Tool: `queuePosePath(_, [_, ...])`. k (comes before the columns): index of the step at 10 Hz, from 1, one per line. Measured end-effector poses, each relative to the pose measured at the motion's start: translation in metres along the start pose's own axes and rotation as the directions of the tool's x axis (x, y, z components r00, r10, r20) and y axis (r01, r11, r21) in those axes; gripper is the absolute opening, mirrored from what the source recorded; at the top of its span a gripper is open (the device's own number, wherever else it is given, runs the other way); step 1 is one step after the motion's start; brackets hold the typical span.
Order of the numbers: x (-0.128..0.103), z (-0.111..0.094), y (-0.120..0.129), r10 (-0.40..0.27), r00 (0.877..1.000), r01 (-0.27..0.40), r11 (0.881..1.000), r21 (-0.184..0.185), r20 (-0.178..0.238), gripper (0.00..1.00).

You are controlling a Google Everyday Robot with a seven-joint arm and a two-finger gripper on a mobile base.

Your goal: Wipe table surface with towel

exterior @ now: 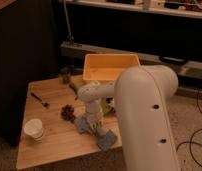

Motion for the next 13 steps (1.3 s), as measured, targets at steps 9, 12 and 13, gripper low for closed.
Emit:
queuePosePath(9, [-0.076,-0.039,0.103,-0.125,0.97,0.157,0.977,-0.147,0.208,0.0])
queuePosePath(12, [-0.047,-0.043,0.123,-0.208,0.955,0.249,0.949,-0.191,0.212,0.0])
queuePosePath(13, [-0.035,-0.047,0.117,-0.219,0.953,0.261,0.945,-0.196,0.211,0.0])
